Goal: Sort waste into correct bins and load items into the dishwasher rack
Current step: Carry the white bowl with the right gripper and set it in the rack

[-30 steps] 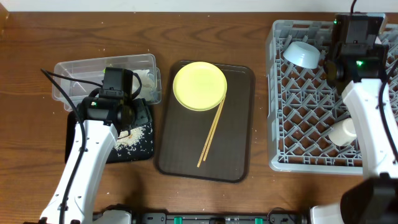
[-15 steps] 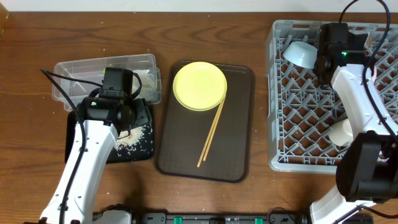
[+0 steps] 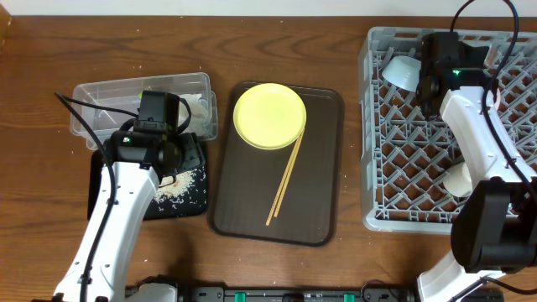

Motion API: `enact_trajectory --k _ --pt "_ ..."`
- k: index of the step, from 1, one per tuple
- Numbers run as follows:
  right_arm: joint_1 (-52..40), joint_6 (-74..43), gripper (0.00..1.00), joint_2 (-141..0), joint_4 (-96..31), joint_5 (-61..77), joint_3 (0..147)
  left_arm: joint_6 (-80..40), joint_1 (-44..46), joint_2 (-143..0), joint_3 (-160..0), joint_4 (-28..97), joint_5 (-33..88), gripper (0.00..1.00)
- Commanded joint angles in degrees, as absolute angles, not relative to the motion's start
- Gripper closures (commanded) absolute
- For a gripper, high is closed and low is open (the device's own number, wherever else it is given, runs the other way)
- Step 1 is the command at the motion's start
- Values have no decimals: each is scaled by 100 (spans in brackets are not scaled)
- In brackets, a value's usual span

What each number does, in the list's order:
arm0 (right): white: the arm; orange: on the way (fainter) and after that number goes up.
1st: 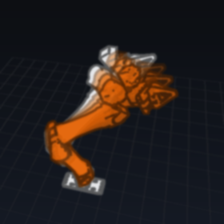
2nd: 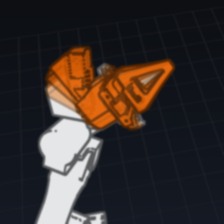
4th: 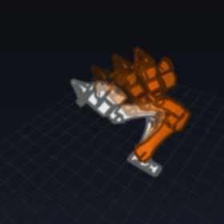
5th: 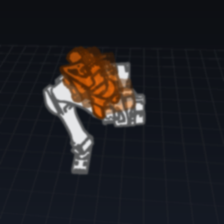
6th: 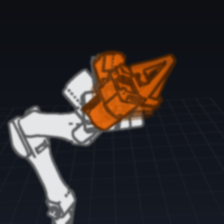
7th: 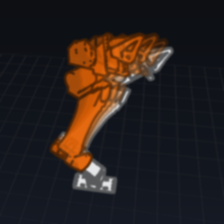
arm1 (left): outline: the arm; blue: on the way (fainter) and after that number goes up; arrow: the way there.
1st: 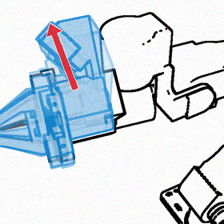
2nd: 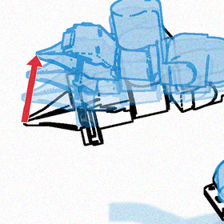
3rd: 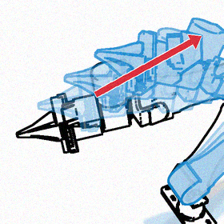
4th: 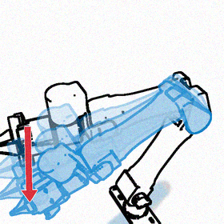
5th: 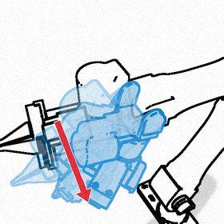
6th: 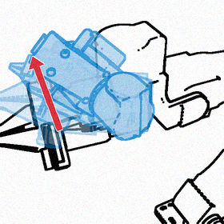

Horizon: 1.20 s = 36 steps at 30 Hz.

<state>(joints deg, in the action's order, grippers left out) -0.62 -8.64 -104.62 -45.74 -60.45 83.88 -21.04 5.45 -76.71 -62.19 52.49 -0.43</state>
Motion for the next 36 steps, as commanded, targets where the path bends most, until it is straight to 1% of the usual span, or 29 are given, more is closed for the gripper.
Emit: enact_trajectory --k 1,13,26,36 --pt "-119 -1063 99 -10464 -4545 -6534 8431 -2156 541 -7642 -6274 5264 -156 28" --pt "-121 -965 99 -10514 -4630 -5953 8412 -2156 543 -7642 -6274 5266 -156 28" --pt "-154 -972 99 -10514 -4611 -6128 8383 -2156 541 -7642 -6274 5269 -156 28" --pt "-154 -733 99 -10514 -4609 -6320 8377 -2156 543 -7642 -6274 5269 -156 28"
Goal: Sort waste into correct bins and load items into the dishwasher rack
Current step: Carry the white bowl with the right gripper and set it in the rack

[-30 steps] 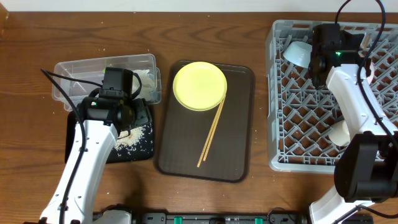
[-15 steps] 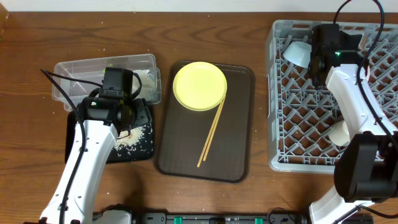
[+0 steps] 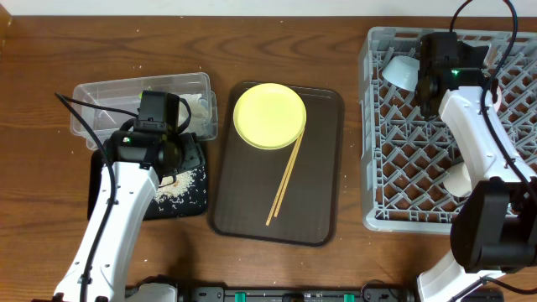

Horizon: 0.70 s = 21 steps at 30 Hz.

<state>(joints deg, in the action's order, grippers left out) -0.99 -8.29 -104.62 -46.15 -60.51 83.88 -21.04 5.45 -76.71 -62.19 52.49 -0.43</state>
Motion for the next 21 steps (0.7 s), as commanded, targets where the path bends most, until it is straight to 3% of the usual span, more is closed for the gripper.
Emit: enact_trajectory --k 1,21 --pt "-154 -711 99 -10516 -4609 -6318 8377 -2154 543 -7642 -6274 5269 -156 28" --pt "-593 -768 99 -11037 -4742 -6707 8379 -2154 541 -7642 -6274 5266 -156 28"
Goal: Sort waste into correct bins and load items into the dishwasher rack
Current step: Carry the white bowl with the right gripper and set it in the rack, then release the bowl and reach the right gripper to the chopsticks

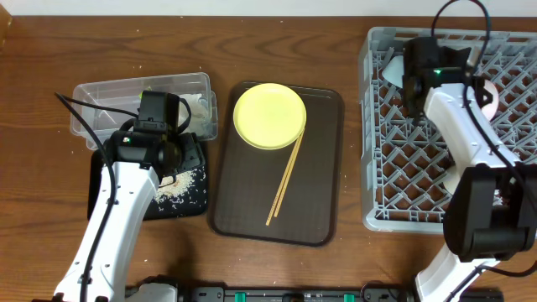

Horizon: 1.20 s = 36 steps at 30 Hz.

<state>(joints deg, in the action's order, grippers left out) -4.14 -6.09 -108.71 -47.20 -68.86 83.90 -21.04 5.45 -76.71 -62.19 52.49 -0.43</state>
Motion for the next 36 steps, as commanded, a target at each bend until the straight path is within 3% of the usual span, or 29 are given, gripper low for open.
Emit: enact_trajectory --k 1,9,14,18,28,32,34,36 --pt "-655 -770 99 -11037 -4744 -6705 8379 -2154 543 -7642 -6274 5266 -158 28" --pt "-1044 -1013 99 -11037 -4978 -6606 8377 -2154 543 -7642 -6274 5269 -156 28" --pt "-1175 -1710 83 -11030 -5498 -5889 8379 -2154 543 -7642 -6274 5269 -156 28" --pt "-1181 -2582 80 -11026 -5970 -5207 8379 -2154 543 -7642 -6274 5269 -156 28" --pt "-1181 -2615 59 -10569 -6093 -4300 8394 -2154 543 -7642 -6274 5269 -156 28" --pt "-1179 -2613 44 -9937 -5922 -3809 8401 -2154 543 -7642 -6274 5269 -156 28" --pt "-1173 -2606 29 -9559 -5758 -3343 8401 -2154 543 -7642 -6274 5271 -156 28" --pt "-1164 -2484 22 -9268 -5596 -2770 8401 -2154 543 -7642 -6274 5271 -156 28"
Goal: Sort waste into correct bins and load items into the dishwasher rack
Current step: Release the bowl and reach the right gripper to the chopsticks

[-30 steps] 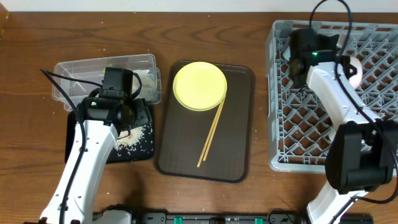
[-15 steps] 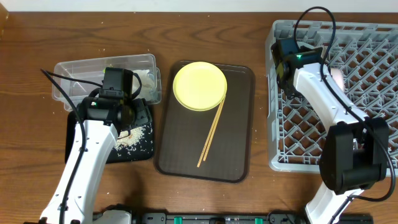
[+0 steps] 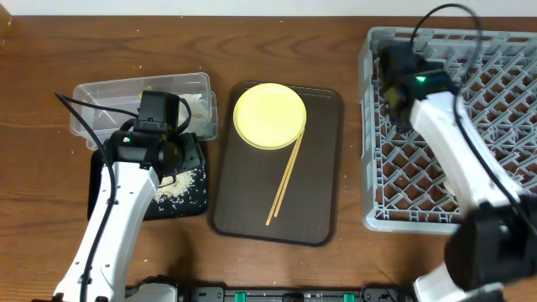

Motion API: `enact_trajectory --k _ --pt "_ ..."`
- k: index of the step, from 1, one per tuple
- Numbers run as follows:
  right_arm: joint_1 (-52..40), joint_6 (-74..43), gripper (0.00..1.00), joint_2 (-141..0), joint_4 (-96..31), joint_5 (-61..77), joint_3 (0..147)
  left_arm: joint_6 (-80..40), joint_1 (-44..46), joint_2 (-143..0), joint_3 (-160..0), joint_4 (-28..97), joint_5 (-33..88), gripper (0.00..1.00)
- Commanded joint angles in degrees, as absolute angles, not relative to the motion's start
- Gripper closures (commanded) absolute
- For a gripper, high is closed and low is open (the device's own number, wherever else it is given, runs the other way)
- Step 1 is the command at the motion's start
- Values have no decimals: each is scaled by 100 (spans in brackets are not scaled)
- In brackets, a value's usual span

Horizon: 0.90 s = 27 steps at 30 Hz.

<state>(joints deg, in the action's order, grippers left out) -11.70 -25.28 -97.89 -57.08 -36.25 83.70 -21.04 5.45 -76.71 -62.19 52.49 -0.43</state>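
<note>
A yellow plate (image 3: 268, 116) lies at the far end of the brown tray (image 3: 323, 214), with a pair of chopsticks (image 3: 285, 180) slanting beside it. The grey dishwasher rack (image 3: 419, 168) stands at the right. My right gripper (image 3: 382, 63) hangs over the rack's far-left corner, its fingers too dark to read. My left gripper (image 3: 172, 151) sits over the black bin (image 3: 189, 197), which holds scattered rice. Its fingers are hidden under the wrist. No dishes show in the rack.
A clear plastic bin (image 3: 109, 94) stands behind the black bin at the left. The right arm crosses the rack diagonally and covers much of its right half. Bare wooden table runs along the far edge and between tray and rack.
My right gripper has moved left to the rack's far-left corner, and the arm now lies across the rack. The white pieces seen in the rack no longer show. The left arm is unchanged.
My right gripper stood at the rack's far side beside a white bowl, with a white cup lower right, and stayed there. Then it was further left, over the bowl. Now it is at the far-left corner. The left arm, plate and chopsticks never moved.
</note>
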Motion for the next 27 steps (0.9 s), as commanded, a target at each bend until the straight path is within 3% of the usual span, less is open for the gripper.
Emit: enact_trajectory --k 1,6,9,16,27 --pt "-1164 -2324 21 -9159 -5520 -2421 8401 -2154 543 -7642 -6274 5271 -158 28" --pt "-1203 -1697 23 -8954 -5288 141 8399 -2154 541 -7642 -6274 5269 -158 28" --pt "-1369 -1708 27 -9100 -5288 917 8394 -2154 541 -7642 -6274 5269 -158 27" --pt "-2233 -1872 28 -9738 -5334 989 8392 -2154 543 -7642 -6274 5266 -158 27" --pt "-3503 -2915 40 -11034 -5669 344 8392 -2154 541 -7642 -6274 5266 -158 27"
